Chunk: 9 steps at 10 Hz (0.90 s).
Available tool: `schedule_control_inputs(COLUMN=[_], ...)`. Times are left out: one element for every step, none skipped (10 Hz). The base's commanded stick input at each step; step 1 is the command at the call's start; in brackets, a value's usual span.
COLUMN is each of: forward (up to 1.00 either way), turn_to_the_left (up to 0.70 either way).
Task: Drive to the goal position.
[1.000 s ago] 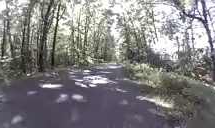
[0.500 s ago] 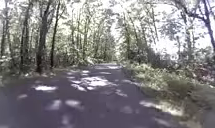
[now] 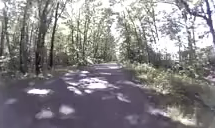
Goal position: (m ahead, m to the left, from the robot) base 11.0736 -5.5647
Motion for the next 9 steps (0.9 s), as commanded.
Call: schedule_control_inputs(forward=[0.45,0.45,0.45,0.45,0.45,0.45,0.45,0.45,0.45], turn_to_the_left=[0.00,0.00,0.00,0.00,0.00,0.00,0.00,0.00,0.00])
